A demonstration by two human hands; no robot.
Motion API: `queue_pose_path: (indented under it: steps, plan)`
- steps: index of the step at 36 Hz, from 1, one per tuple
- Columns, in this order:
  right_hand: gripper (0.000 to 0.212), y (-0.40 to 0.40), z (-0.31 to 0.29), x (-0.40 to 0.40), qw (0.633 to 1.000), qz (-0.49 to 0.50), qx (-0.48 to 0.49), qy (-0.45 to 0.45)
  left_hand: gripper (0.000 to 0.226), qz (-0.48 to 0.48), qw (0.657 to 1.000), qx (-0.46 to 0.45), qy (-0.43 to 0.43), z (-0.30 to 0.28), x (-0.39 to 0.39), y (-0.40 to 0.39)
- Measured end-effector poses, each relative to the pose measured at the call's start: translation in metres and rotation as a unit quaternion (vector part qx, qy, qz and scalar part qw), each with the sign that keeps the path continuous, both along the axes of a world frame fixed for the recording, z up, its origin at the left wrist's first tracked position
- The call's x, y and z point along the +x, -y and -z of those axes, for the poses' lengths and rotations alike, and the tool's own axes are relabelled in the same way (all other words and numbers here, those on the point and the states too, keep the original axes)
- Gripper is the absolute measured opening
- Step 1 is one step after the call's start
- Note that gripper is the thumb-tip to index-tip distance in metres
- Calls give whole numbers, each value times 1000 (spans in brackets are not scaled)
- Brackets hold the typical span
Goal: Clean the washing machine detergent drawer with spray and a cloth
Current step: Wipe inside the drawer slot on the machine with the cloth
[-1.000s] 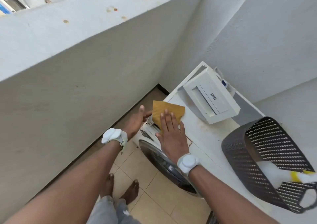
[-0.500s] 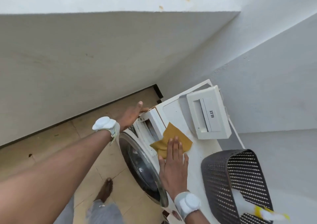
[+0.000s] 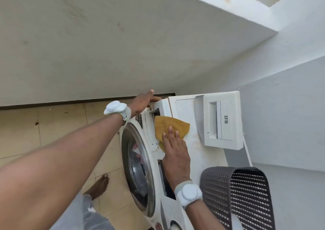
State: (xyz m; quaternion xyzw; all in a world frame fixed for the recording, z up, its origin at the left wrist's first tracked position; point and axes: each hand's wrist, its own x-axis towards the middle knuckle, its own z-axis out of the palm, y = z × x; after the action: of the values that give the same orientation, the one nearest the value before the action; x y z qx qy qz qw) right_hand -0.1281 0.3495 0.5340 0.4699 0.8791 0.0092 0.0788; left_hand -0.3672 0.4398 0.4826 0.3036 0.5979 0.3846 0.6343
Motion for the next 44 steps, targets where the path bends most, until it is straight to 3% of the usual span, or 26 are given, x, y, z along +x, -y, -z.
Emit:
queue_pose_path:
  steps: [3,9,15,17,21,28,33,37,44]
  plan:
    - [70,20,-6,11,998,50,-23,25,64,-18,1000,2,2,11,5,5]
    - [53,18,-1,1,998,26,32,52,67,-49,999,14,0,25,8,-2]
    - [81,-39,6,-46,999,-18,9,26,78,-59,998,-1,11,38,9,-7]
    - [76,-68,7,-68,1000,-28,11,8,92,-61,998,-32,-6,28,6,-6]
    - [63,-99,6,-93,999,-26,-15,-16,71,-41,999,-29,-9,6,-3,-4]
    - [82,-26,-5,-45,1000,14,25,-6,74,37,999,0,13,6,-11,-1]
    - [67,29,-17,-5,997,78,22,17,72,32,999,5,11,3,-7,2]
    - [48,28,-17,-8,992,125,14,8,70,15,1000,12,13,2,-7,4]
    - [49,10,2,-16,993,91,64,-35,68,-28,997,11,66,2,-3,4]
